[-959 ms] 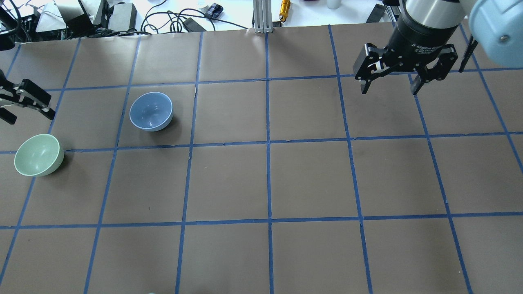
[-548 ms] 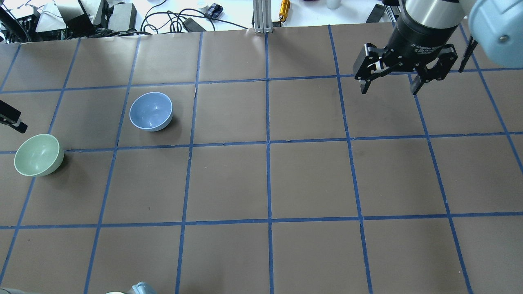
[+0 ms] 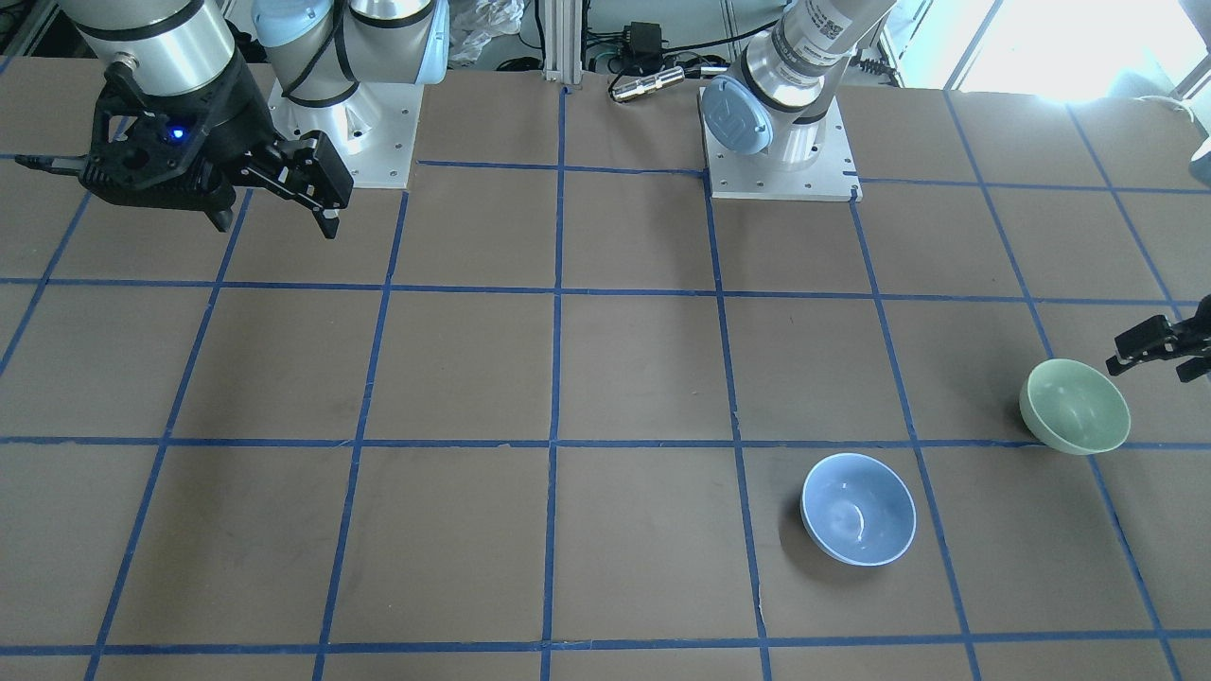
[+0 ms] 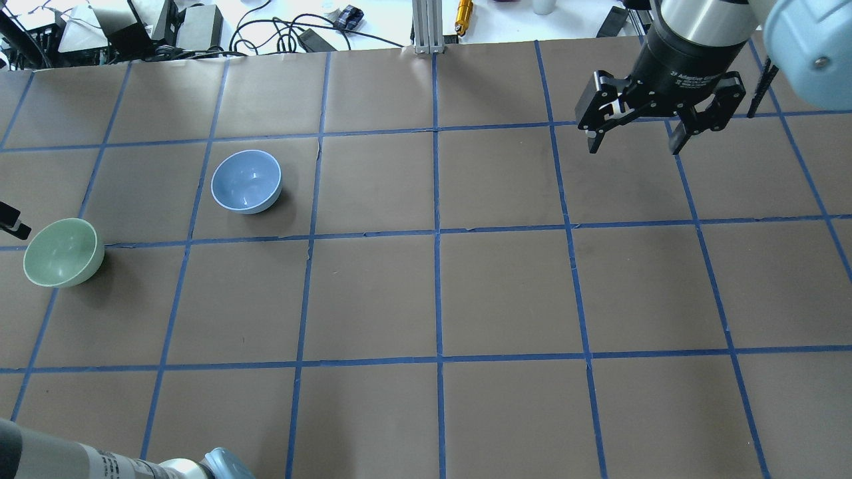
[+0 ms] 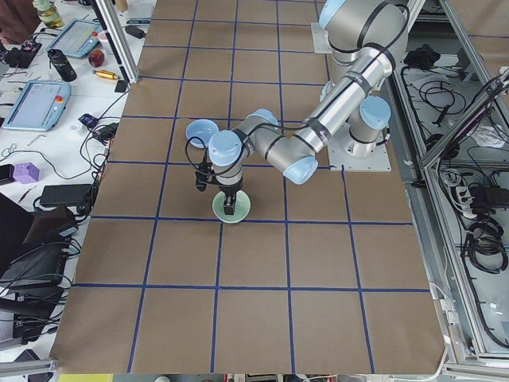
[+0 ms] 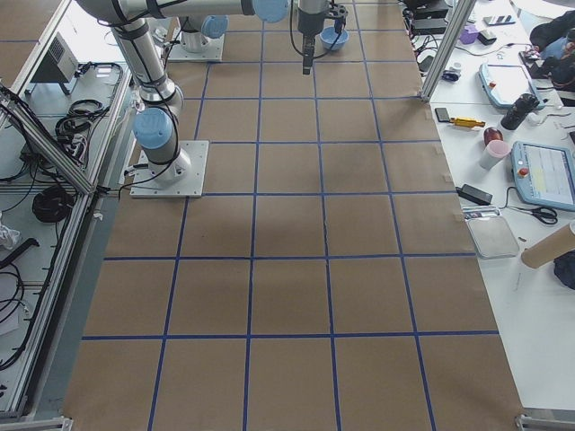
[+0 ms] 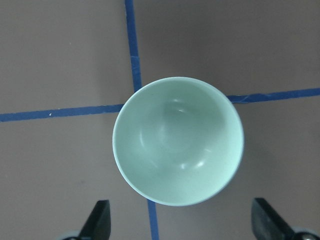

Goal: Stack green bowl on blue bowl
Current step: 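Move the left gripper outward and down toward the pale green bowl, then close the left gripper on the rim of the pale green bowl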

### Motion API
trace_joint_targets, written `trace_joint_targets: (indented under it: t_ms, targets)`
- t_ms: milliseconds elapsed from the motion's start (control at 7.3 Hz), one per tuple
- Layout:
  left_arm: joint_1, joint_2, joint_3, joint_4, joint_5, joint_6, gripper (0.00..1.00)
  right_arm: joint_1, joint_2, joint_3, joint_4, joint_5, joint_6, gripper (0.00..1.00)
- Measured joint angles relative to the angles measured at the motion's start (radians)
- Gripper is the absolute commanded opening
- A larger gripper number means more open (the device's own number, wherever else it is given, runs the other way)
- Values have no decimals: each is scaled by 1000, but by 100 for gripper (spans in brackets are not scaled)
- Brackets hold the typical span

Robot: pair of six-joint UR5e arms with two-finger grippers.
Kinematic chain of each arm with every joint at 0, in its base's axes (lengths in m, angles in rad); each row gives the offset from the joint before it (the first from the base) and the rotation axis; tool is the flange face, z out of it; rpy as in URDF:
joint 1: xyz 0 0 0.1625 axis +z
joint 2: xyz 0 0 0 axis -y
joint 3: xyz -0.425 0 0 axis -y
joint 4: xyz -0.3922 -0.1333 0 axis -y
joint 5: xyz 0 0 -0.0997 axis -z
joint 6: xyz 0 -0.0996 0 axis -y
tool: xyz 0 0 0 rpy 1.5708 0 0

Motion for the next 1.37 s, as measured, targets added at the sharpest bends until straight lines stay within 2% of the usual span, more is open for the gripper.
trace_joint_targets:
  t_ms: [274,411,685,822,1096,1370]
  targets:
    - [10,-68,0,70,1,8,100,0,0,0,0,0,0,100]
    - [12,-91,0,89,4,15,86,0,0,0,0,0,0,100]
    - [12,-131,0,133,-1,32,28,0,0,0,0,0,0,100]
    - [12,-142,0,142,-2,41,10,0,0,0,0,0,0,100]
    - [12,-146,0,136,-7,61,0,0,0,1,0,0,0,100]
    - [14,-139,1,107,-41,62,0,0,0,0,0,0,0,100]
